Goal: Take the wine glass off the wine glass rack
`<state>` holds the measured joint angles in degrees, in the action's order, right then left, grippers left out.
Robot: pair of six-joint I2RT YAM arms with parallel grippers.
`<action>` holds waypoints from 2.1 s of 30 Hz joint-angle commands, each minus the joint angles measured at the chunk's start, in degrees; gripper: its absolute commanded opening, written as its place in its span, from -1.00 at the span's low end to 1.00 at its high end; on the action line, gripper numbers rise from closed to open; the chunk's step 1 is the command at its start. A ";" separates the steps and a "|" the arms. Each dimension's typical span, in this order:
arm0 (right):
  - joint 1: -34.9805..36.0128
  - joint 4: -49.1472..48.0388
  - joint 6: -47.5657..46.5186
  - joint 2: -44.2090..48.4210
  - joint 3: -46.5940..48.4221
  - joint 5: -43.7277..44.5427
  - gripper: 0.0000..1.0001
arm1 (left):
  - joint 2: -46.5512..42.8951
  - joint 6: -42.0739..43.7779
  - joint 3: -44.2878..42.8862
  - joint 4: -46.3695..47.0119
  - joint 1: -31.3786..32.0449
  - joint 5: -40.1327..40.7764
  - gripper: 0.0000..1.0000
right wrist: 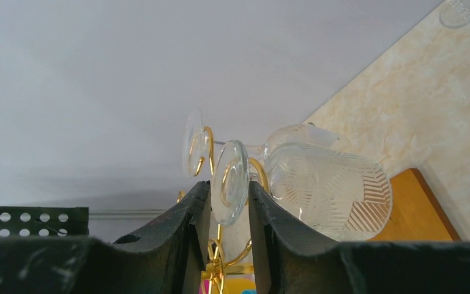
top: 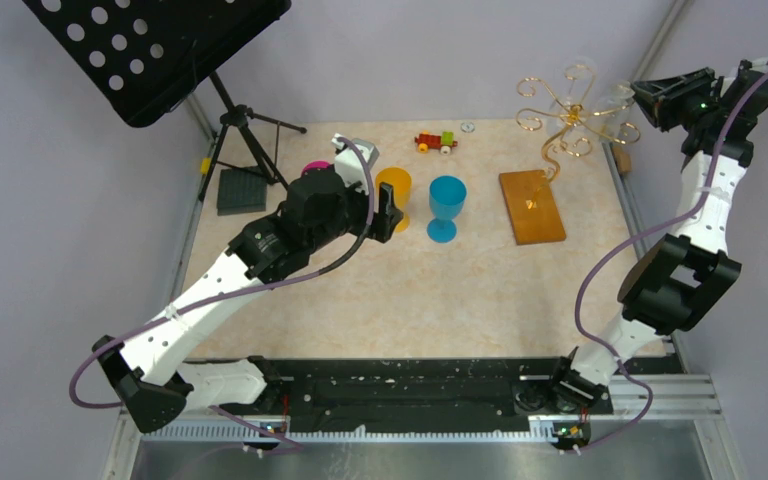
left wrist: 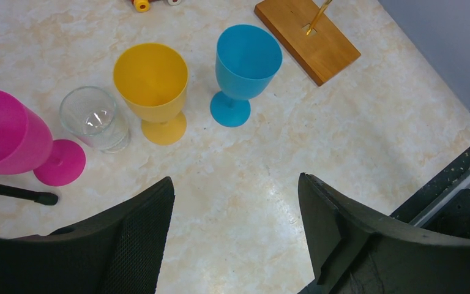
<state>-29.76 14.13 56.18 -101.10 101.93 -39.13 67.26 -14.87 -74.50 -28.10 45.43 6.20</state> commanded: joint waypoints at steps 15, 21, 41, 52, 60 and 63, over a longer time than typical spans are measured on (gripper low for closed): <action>4.20 -6.61 7.84 3.83 -6.19 3.76 -0.46 | -0.55 0.37 0.82 2.61 -0.32 2.68 0.56; 4.82 -7.80 9.70 3.18 -6.65 3.08 -0.49 | -0.57 0.21 0.93 2.60 -0.28 2.53 0.56; 6.41 -5.70 6.75 5.92 -6.34 12.44 -1.00 | -0.12 0.81 0.78 2.70 -0.43 2.59 0.57; 6.42 -4.74 7.40 12.11 -8.45 19.08 -1.00 | -0.29 0.59 0.88 3.31 -0.39 1.11 0.57; 6.39 -2.38 8.49 15.02 -9.16 20.07 -1.00 | -0.69 -0.06 1.33 3.05 -0.44 0.92 0.57; 6.38 -1.61 8.59 15.52 -9.38 20.77 -1.00 | -0.77 -0.07 1.33 3.05 -0.51 0.83 0.57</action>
<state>-23.75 14.72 63.75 -90.37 92.18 -18.70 67.29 -14.90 -73.69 -27.79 45.15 7.35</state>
